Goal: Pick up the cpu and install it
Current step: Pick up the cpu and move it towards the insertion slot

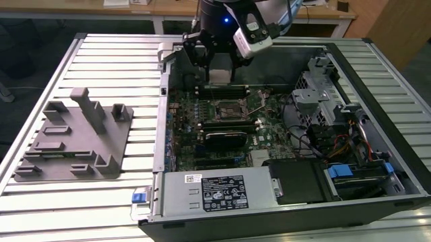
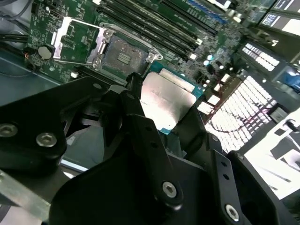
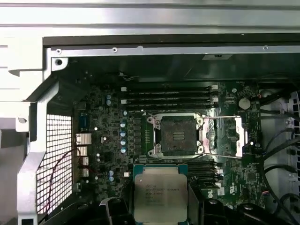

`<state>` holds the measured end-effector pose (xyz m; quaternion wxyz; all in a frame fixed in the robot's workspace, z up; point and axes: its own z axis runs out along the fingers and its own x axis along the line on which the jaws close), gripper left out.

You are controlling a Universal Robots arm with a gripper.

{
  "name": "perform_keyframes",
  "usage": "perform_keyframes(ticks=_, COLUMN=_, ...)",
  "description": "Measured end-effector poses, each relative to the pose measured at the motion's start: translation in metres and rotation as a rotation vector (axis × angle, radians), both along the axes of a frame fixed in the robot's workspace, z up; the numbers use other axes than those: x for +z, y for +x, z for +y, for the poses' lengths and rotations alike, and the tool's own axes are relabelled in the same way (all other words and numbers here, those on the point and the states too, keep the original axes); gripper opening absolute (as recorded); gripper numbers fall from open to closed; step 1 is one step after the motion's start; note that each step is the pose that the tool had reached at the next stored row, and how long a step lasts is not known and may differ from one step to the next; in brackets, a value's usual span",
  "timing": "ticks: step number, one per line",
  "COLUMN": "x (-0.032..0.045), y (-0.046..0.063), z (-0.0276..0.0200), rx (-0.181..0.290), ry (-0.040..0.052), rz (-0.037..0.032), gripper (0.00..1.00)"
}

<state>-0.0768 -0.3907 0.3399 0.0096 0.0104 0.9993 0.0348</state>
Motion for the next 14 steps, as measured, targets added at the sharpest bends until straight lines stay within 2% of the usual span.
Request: perform_keyframes(ticks=14, x=-0.0190, y=0.013, z=0.0127, rx=0.008, ry=0.0001, rz=0.0021, gripper=0.55)
